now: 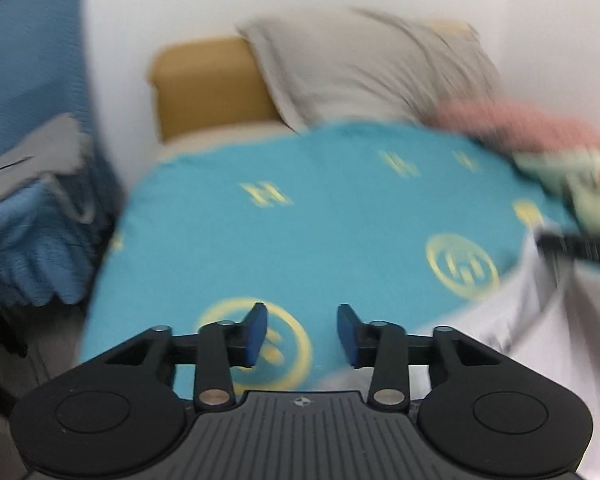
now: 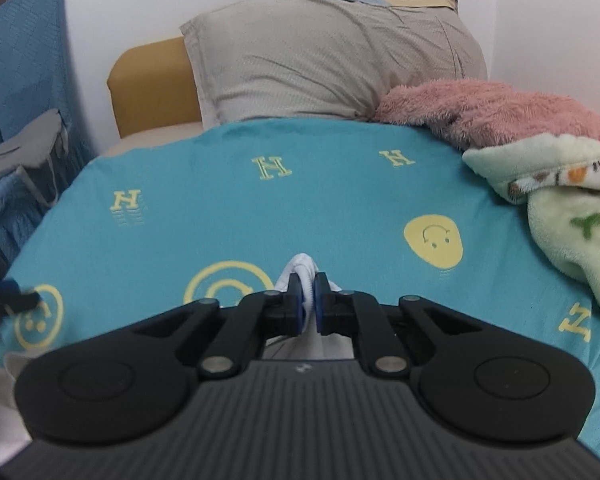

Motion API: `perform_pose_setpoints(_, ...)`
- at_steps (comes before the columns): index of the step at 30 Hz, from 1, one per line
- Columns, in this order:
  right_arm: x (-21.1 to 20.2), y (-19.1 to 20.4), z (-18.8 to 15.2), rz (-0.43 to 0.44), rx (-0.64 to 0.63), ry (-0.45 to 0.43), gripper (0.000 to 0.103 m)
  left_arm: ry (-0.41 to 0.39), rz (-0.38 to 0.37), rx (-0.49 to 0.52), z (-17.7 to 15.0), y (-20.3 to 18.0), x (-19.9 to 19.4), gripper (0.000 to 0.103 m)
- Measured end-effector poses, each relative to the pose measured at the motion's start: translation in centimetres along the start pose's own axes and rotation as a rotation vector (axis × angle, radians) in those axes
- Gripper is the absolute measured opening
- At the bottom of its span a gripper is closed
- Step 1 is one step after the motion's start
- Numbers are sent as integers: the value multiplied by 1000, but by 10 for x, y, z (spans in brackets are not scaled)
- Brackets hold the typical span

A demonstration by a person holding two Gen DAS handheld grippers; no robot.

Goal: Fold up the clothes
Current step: 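Grasp the T-shirt hem with both grippers and lift it, then lower the held T-shirt flat onto the bed and open both grippers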

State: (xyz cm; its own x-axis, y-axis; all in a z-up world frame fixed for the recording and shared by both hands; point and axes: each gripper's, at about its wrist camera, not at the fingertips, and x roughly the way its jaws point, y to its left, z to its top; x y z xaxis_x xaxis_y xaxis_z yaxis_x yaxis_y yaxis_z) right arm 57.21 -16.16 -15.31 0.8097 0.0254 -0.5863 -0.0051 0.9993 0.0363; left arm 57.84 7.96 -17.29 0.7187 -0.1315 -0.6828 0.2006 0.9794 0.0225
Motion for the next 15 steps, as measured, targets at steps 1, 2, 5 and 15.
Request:
perform_pose_setpoints(1, -1, -1, -1, 5, -6, -4, 9, 23, -12, 11, -3, -3, 5, 46)
perform_pose_setpoints(2, -3, -2, -3, 10, -9, -10, 9, 45, -23, 23, -7, -7, 10, 46)
perform_pose_setpoints(5, -11, -3, -3, 17, -24, -26, 9, 73, 0, 64, -14, -20, 15, 44)
perform_pose_setpoints(15, -61, -2, 17, -8, -48, -95, 8, -115, 208, 198, 2, -55, -47, 5)
